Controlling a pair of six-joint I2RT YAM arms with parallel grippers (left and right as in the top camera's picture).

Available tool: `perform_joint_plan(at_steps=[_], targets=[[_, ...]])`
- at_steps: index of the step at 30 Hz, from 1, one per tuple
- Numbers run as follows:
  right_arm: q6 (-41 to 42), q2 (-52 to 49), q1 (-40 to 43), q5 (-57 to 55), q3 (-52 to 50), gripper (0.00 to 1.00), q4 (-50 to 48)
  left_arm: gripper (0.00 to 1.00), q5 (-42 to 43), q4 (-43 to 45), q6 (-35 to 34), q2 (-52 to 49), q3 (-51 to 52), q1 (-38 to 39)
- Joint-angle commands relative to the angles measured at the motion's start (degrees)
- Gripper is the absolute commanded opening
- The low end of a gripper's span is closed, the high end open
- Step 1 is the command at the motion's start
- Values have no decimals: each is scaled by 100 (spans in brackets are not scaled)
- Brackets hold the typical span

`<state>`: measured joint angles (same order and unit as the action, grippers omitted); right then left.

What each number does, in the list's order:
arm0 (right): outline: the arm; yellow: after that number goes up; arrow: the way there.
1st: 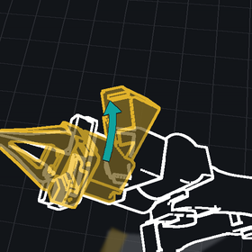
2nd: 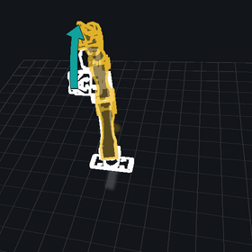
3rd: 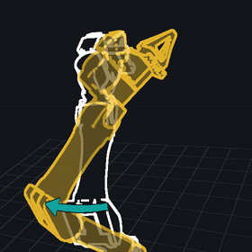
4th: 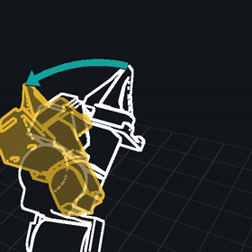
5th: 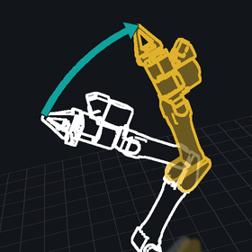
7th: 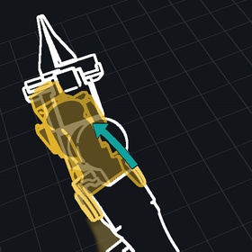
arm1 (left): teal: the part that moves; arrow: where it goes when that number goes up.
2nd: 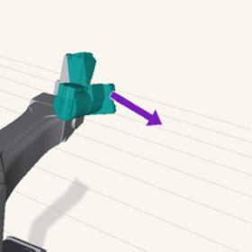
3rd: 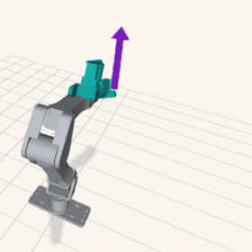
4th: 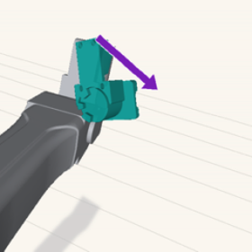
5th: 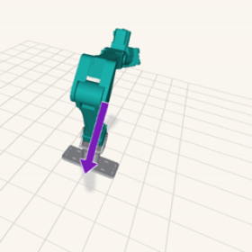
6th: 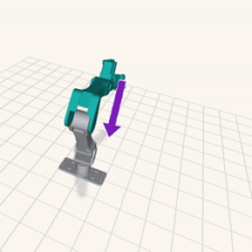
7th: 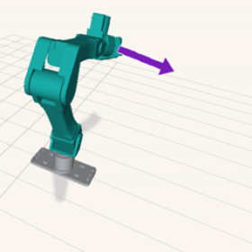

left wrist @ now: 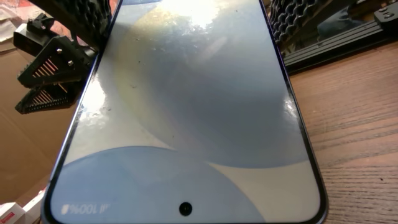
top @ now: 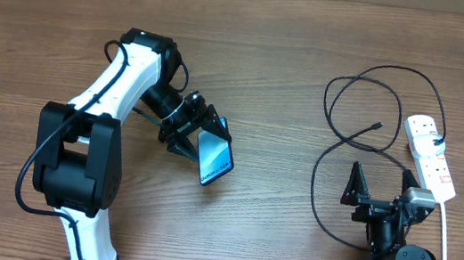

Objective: Plug charger to phone and switch on socket
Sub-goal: 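Lift the smartphone with the left gripper and tilt it upright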

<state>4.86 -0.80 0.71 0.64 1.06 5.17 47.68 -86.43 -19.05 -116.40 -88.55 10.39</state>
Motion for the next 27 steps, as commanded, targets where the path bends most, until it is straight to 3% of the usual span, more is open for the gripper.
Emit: perform_joint_plan(at_steps=[1, 27], targets=[[-22, 61, 11, 7, -61, 100, -33, 53, 297, -50, 155, -48, -173, -20], [-22, 61, 11, 7, -61, 100, -33, 55, 297, -7, 105, -48, -173, -22]])
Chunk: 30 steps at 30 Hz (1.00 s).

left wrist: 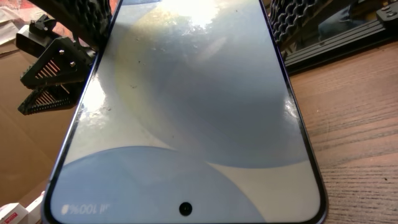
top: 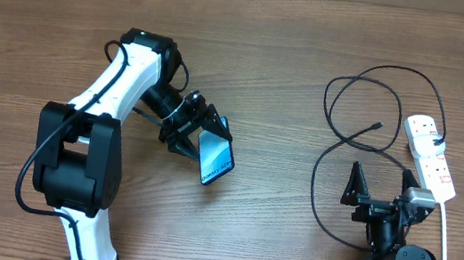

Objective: Plug charger to phone and switch on socket
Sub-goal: 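Lift the smartphone with the left gripper and tilt it upright, then move the right gripper toward the phone held by the left gripper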

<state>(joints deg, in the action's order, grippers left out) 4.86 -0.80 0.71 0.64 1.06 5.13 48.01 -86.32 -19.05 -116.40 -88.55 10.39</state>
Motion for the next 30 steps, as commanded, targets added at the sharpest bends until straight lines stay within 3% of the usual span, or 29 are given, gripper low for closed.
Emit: perform_joint_plan(at_steps=[1, 11, 16, 21, 24, 30], targets=[[-22, 61, 11, 7, -61, 100, -28, 54, 262, -15, 105, -48, -173, -22], [-17, 61, 11, 66, -61, 100, -44, 53, 258, 479, -166, -48, -173, -20], [114, 61, 11, 1196, -61, 100, -162, 54, 245, 826, -365, -48, -173, -20], [2430, 61, 11, 3060, -61, 100, -205, 54, 243, 1351, -778, -48, -173, -22], [3589, 61, 11, 3556, -61, 100, -201, 54, 240, 1799, -1058, -48, -173, -20], [3716, 61, 11, 3552, -61, 100, -201, 53, 61, 2723, -1801, -48, -173, -15]])
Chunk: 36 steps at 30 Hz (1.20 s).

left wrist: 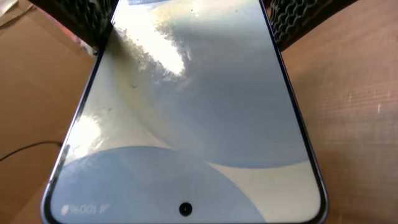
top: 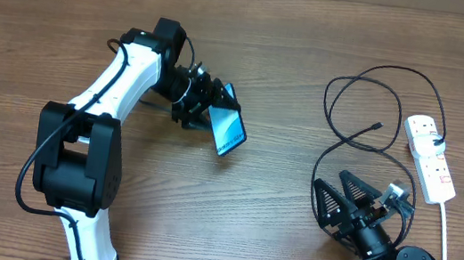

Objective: Plug charger to phone and switch on socket
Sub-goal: 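Move the right gripper toward the phone held by the left gripper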

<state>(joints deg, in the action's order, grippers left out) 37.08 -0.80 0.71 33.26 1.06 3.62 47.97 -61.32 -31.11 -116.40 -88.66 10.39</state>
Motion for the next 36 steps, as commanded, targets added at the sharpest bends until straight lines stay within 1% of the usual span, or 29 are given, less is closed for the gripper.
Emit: perform_joint_plan(at_steps=[1, 4, 9, 13, 15, 20, 25, 29, 32, 36], targets=[[494, 61, 11, 286, -61, 100, -52, 53, -24, 321, -723, -48, -162, -15], [424, 61, 11, 240, -59, 100, -48, 53, -203, 525, -1078, -48, -162, -15], [293, 17, 4, 326, -2, 100, 52, 51, -208, 680, -1414, -48, -162, -15], [262, -245, 4, 219, 380, 100, 645, 50, -203, 743, -1440, -48, -162, -15], [17, -490, 4, 199, 675, 99, 1019, 50, -203, 741, -1480, -48, -162, -15], [-566, -1416, 4, -22, 1709, 99, 1926, 50, -157, 739, -1478, -48, -162, -15], [-1071, -2745, -46, -15, 3001, 100, 2780, 49, 20, 739, -1484, -48, -162, -15], [-1187, -3748, -332, -13, 3786, 100, 3318, 49, 225, 737, -1534, -48, -162, -15], [-1174, -4350, -741, 2, 4092, 100, 3484, 49, 345, 734, -1617, -48, -162, -13], [-1139, -5193, -1456, 52, 4116, 100, 3053, 49, 474, 734, -1757, -48, -162, -13]])
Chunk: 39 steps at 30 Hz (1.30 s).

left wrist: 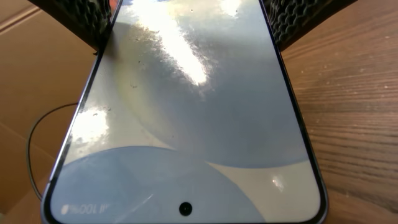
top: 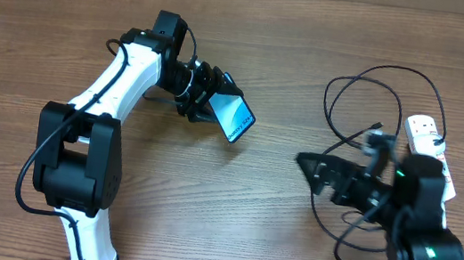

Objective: Plug charger to phone and switch on socket
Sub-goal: 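Move the right gripper toward the phone held by the left gripper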

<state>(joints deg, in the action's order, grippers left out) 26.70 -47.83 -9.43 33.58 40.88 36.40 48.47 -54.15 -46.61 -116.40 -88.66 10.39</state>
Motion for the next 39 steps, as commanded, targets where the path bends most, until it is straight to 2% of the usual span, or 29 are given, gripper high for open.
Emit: perform_joint_plan(at_steps=[1, 6, 11, 15, 21, 25, 29, 34, 39], targets=[[-101, -684, -590, 20, 133, 100, -372, 49, 466, 20, -243, -48, -162, -15], [33, -1733, -1067, 17, 133, 100, -1386, 50, 525, 17, -472, -48, -162, 15], [662, -2522, -1086, 17, 133, 100, -2155, 50, 522, 17, -651, -48, -162, 68], [651, -2964, -1086, 17, 133, 100, -2673, 50, 496, 26, -911, -48, -162, 131], [651, -3204, -1086, -7, 133, 100, -3510, 50, 308, 48, -1285, -48, -162, 243], [654, -3204, -1088, -258, 133, 90, -3947, 50, 232, 55, -1478, -48, -162, 317], [654, -3233, -1088, -723, 133, 88, -4006, 50, 236, 98, -1585, -48, -162, 363], [719, -3338, -1099, -752, 133, 82, -4037, 50, 234, 214, -1733, -48, -162, 402], [935, -3377, -1362, -901, 133, 81, -4218, 50, 216, 426, -1976, -48, -162, 501]])
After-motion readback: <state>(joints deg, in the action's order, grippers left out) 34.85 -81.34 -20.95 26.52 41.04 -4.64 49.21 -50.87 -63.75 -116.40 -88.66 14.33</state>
